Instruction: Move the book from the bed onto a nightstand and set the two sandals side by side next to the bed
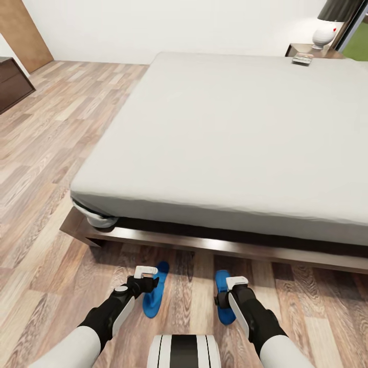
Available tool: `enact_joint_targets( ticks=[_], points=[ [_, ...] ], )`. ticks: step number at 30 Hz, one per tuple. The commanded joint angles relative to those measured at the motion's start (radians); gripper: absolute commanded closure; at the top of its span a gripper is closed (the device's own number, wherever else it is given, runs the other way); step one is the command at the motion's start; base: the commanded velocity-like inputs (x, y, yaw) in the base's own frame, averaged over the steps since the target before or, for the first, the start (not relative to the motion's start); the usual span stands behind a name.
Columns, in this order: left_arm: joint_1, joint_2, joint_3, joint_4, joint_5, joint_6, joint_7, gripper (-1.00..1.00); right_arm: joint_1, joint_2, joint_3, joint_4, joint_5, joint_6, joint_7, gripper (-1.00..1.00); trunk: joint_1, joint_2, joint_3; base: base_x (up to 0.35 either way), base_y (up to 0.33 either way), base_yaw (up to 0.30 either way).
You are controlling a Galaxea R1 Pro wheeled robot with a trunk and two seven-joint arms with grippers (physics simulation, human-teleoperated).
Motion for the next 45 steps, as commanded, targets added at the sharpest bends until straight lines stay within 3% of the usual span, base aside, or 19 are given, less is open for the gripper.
enact_joint_targets(
  ticks=[1,12,40,43,45],
  points=[
    [0.000,0.001,-0.003,-0.001,0.010,0.005,0.000,-1.00,0.000,0.000,0.003,-0.001,-0.003,0.005,-0.006,1.00,0.000,0.000,-0.001,0.045,0.079,0.000],
    [0.000,0.001,-0.003,-0.001,0.010,0.005,0.000,-1.00,0.000,0.000,0.003,-0.001,-0.003,0.005,-0.006,1.00,0.000,0.000,-0.001,0.008,0.038,0.000],
    [0.000,0.001,-0.002,0.001,0.010,0.006,-0.001,-1.00,0.000,-0.001,0.000,-0.001,-0.003,0.005,-0.003,1.00,0.000,0.000,-0.001,0.031,0.208,0.000],
    [0.000,0.001,-0.002,0.001,0.010,0.006,-0.001,-1.00,0.000,-0.001,-0.009,-0.001,-0.004,0.005,-0.003,1.00,0.000,0.000,-0.001,0.001,0.187,0.000],
    [0.000,0.001,-0.002,0.001,0.010,0.006,-0.001,-1.00,0.000,-0.001,-0.044,-0.001,-0.004,0.005,-0.001,1.00,0.000,0.000,-0.001,0.000,0.223,0.000]
  ],
)
